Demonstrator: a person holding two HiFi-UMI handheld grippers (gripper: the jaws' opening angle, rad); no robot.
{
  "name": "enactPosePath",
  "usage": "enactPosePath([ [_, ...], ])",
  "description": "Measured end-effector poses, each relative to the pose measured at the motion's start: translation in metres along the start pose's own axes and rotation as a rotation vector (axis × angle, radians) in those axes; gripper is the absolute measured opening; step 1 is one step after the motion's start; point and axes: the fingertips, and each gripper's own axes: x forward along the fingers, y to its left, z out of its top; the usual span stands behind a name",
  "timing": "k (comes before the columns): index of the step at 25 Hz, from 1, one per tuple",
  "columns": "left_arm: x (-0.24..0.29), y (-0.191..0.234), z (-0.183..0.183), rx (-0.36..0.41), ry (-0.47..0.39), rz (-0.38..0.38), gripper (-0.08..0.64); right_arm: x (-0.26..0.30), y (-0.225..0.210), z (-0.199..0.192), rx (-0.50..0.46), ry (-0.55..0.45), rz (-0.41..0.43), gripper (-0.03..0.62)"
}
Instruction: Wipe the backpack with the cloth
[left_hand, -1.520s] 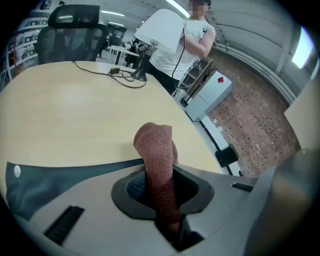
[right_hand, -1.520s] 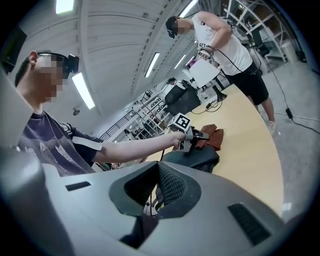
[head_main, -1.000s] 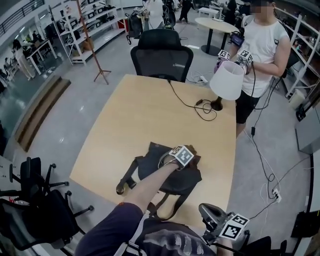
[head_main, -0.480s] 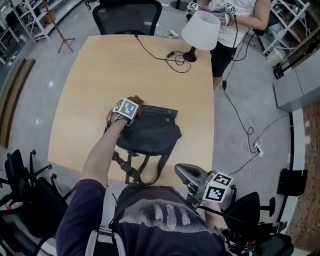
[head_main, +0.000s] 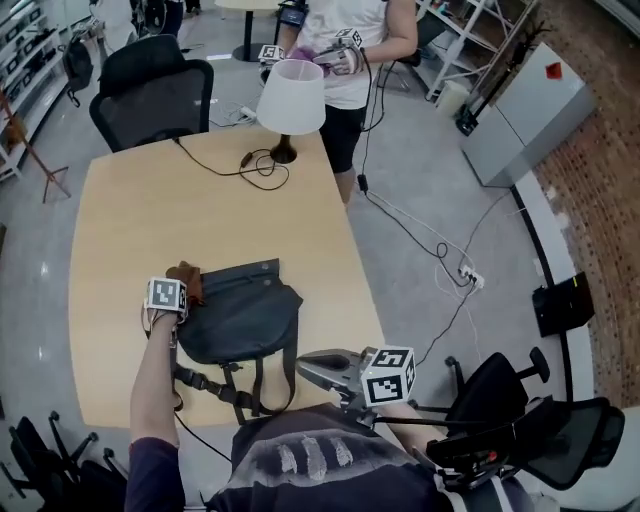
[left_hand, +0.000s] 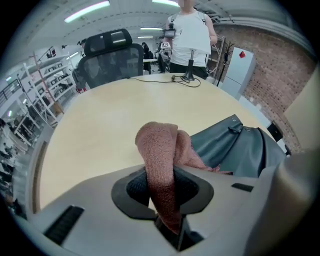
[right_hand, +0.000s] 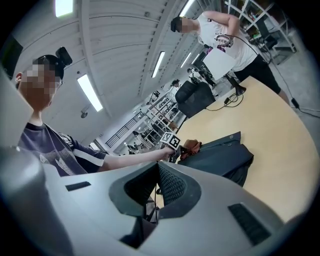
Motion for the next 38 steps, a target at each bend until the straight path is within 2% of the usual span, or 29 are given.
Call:
enactPosePath([
  [3, -0.018, 0.028, -0.012, -0.039, -0.018, 0.079, 0.078, -0.006, -0.001, 0.007, -0.011, -0.020, -0.013, 0.002],
  [8, -0.060, 0.081, -0.064, -0.195, -0.028, 0.186, 0.078, -0.019, -0.011, 0.009, 0.026, -0.038, -0.011, 0.002],
  [11, -0.068, 0.090, -0.073, -0.216, -0.011, 0.206, 0.078, -0.014, -0.015, 0.021, 0.010, -0.054, -0.013, 0.002],
  [14, -0.062, 0.065, -0.087, -0.197, 0.012, 0.151, 0.078, -0.008, -0.015, 0.020, -0.008, -0.031, 0.000, 0.002],
  [18, -0.050, 0.001, -0.077, -0.152, 0.005, 0.049, 0.078, -0.007, -0.014, 0.016, -0.007, -0.016, 0.025, 0.002],
  [22, -0.048, -0.031, -0.073, -0.098, 0.009, 0.076, 0.078, -0.008, -0.005, 0.012, -0.036, 0.009, 0.066, 0.002],
  [26, -0.047, -0.055, -0.060, -0.105, 0.008, 0.002, 0.078, -0.023, -0.013, 0.013, -0.024, -0.004, 0.056, 0.002],
  [31, -0.045, -0.087, -0.040, 0.028, 0.064, -0.041, 0.078, -0.036, -0.022, 0.017, -0.005, -0.018, 0.057, 0.002],
  [38, -0.025, -0.183, -0.005, 0.064, 0.081, -0.241, 0.078, -0.065, -0.033, 0.016, 0.021, -0.040, 0.045, 0.002],
])
